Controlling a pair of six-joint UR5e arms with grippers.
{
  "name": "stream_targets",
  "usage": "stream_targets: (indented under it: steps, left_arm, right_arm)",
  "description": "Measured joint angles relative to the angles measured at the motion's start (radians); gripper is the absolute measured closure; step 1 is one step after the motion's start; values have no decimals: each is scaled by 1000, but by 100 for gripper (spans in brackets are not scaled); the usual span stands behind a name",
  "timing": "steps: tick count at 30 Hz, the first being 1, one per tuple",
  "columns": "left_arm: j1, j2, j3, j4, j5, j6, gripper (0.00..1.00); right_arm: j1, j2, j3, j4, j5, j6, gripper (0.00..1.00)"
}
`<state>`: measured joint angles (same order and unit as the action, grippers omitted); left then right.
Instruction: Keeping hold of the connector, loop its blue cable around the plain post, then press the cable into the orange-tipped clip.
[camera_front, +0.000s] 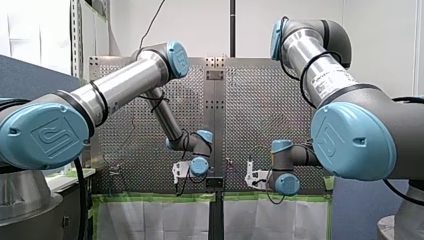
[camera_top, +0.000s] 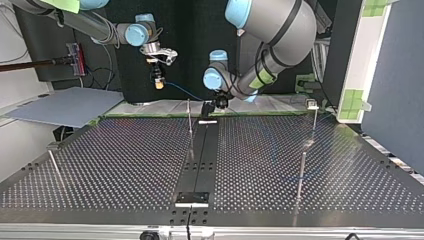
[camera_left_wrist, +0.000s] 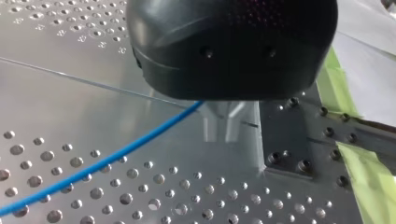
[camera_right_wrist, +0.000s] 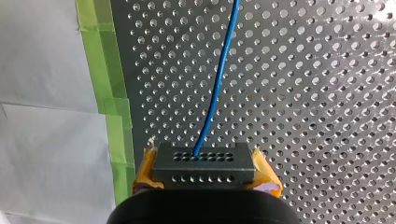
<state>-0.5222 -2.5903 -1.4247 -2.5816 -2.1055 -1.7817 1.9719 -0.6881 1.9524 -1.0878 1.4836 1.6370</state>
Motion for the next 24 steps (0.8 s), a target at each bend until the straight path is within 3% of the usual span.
stream_targets:
  steps: [9,17,24]
  left_arm:
    - [-22,0,0,0,-18,34,100]
    - [-50,0,-1,0,-68,50,100]
    - [-73,0,-7,2,-78,49,100]
  right_arm:
    - [-5,0,-6,5,0,2,100]
    - [-14,0,-41,58,0,0,100]
    - [-26,0,-55,81,0,-1,100]
